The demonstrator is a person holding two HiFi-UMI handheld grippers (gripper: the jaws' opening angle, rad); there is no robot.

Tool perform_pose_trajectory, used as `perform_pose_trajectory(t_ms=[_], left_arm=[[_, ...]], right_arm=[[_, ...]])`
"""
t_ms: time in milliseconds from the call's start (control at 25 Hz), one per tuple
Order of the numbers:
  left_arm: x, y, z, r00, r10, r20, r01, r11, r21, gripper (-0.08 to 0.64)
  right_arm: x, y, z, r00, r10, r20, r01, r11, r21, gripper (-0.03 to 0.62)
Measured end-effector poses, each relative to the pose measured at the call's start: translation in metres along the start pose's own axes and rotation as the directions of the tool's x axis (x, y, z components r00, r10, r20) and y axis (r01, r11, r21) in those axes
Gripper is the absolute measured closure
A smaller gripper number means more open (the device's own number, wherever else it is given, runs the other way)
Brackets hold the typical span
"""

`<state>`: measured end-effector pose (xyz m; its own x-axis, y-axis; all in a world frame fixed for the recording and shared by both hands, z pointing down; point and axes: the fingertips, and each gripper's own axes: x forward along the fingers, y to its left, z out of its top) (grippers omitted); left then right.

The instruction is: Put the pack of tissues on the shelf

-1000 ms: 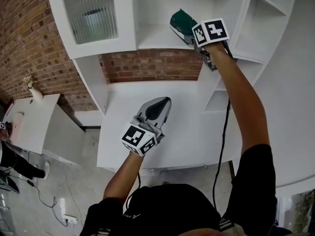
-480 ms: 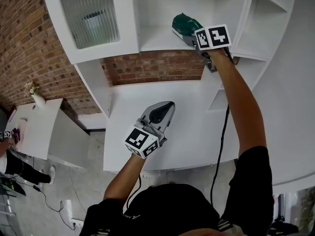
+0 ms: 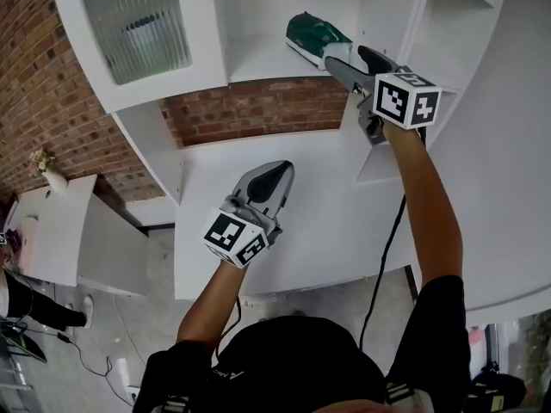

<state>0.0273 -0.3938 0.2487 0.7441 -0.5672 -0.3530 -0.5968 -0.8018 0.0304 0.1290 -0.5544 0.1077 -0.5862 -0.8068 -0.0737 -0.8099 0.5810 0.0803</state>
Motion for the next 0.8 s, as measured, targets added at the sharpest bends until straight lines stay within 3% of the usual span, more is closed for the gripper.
perform_pose_trajectory(t_ms=[120, 240, 440, 720, 800], left_arm=[[0.007, 0.004, 0.016, 1.000, 0.000, 0.019, 0.000, 1.000, -0.002, 0.558], [0.012, 0.008, 0.026, 0.999, 0.006, 0.033, -0.006, 1.000, -0.004, 0.558], [0.014, 0.009, 0.029, 1.000, 0.008, 0.021, -0.009, 0.999, 0.031, 0.558], [0.004, 0.000, 0.016, 1.000, 0.005, -0.009, -0.005, 0.999, 0.036, 0.558], [-0.001, 0.001, 0.014, 1.000, 0.018, -0.012, -0.017, 1.000, 0.025, 0.558]], right_arm=[[-0.024, 0.031, -0.001, 0.994, 0.053, 0.096, -0.050, 0.998, -0.039, 0.218], [-0.047, 0.064, -0.015, 0.984, 0.087, 0.159, -0.068, 0.990, -0.120, 0.319], [-0.069, 0.120, -0.059, 0.981, 0.117, 0.158, -0.078, 0.968, -0.238, 0.429], [-0.088, 0.164, -0.107, 0.988, 0.077, 0.134, -0.035, 0.955, -0.294, 0.576], [-0.094, 0.165, -0.116, 0.990, 0.053, 0.131, -0.013, 0.957, -0.291, 0.589]])
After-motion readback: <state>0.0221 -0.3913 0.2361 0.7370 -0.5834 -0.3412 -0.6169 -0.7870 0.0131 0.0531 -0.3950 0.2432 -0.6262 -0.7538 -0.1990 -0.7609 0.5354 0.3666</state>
